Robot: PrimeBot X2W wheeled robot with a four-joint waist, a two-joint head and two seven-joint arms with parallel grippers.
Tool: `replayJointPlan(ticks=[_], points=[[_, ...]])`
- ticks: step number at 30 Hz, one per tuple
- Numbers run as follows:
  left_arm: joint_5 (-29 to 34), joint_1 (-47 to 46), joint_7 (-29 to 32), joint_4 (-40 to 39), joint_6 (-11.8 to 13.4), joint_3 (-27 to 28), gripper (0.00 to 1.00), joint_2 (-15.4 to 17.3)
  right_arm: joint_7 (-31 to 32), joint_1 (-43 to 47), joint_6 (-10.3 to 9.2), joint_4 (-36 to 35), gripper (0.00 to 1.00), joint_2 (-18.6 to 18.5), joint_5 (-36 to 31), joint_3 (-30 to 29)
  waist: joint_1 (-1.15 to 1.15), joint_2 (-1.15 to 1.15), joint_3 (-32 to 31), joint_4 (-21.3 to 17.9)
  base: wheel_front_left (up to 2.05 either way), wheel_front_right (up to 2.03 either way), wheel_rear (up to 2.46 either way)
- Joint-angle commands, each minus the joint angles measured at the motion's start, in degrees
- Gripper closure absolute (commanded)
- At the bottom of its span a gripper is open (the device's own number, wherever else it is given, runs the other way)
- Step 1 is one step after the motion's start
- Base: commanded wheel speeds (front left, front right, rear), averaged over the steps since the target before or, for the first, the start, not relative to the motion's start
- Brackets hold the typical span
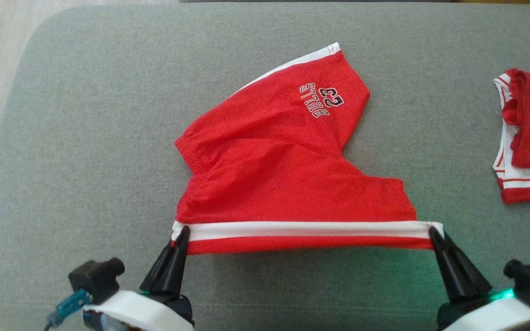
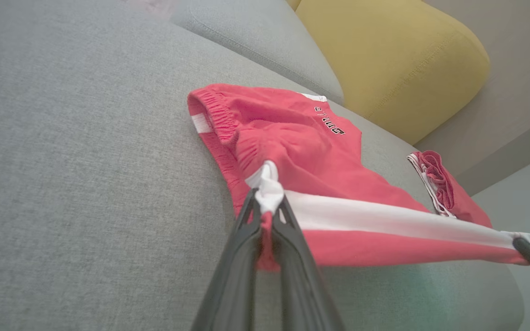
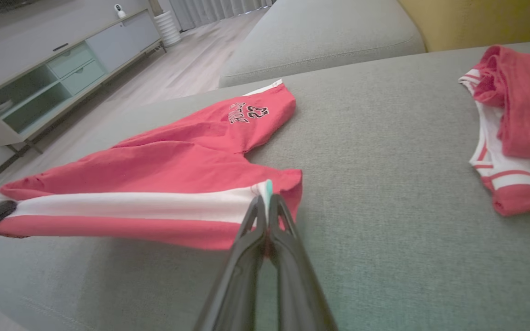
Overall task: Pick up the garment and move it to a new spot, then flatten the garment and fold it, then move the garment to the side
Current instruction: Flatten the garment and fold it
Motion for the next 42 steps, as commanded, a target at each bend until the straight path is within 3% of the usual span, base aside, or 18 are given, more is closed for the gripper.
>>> replayJointPlan(ticks=[1,8,18,27,36,37,38,39,40,42], points=[[-0.58,-1.64,0.39,-2.11,0.31,2.31,1.0,0.7,0.27,-2.94,-0.04,-1.8,1.0,-1.16,-0.07,-0.27,0.01,0.0,0.39,0.05,0.0,0.0,0.0],[-4.67,-8.79,4.45,-0.54,-1.6,2.45,1.0,-0.33,2.84,-17.16,-0.04,3.83,1.0,-4.49,1.1,-1.51,0.01,0.0,5.85,2.15,0.0,0.0,0.0],[-11.1,-23.6,4.6,7.81,-5.41,3.43,1.0,-3.39,6.05,-43.36,-0.04,19.22,1.0,-10.99,4.53,4.58,0.01,0.0,13.56,6.29,0.0,0.0,0.0],[-15.59,-35.16,4.51,16.77,-6.98,0.77,1.0,-5.12,4.04,-62.52,-0.04,37.01,1.0,-12.43,7.18,11.37,0.01,0.0,17.03,9.31,0.0,0.0,0.0],[-17.99,-42.81,3.02,24.14,-7.28,-3.29,1.0,-5.28,-1.76,-72.89,-0.04,50.16,1.0,-11.83,9.41,18.32,0.01,0.0,18.71,9.84,0.0,0.0,0.0],[-18.0,-43.25,2.84,24.8,-7.28,-3.8,0.68,-5.04,-2.58,-73.39,-0.04,51.26,0.91,-11.64,9.75,19.01,0.01,0.0,18.74,9.77,0.0,0.0,0.0],[-18.0,-43.25,2.84,24.8,-7.28,-3.8,0.68,-5.04,-2.58,-73.39,-0.04,51.26,0.91,-11.64,9.75,19.01,0.01,0.0,18.74,9.77,0.0,0.0,0.0],[-17.89,-43.61,2.41,25.39,-7.29,-4.18,0.15,-4.82,-3.78,-73.79,-0.04,52.16,0.36,-11.52,10.01,19.53,0.01,0.0,18.72,9.71,0.0,0.0,0.0],[-17.74,-43.89,1.76,25.86,-7.29,-4.5,0.0,-4.62,-5.0,-74.02,-0.04,53.08,0.0,-11.38,10.16,19.87,0.01,0.0,18.63,9.6,0.0,0.0,0.0],[-17.26,-44.08,0.48,26.54,-7.29,-5.16,0.0,-4.13,-8.03,-74.1,-0.04,54.2,0.0,-11.12,10.07,20.56,0.01,0.0,18.37,9.33,0.0,0.0,0.0]])
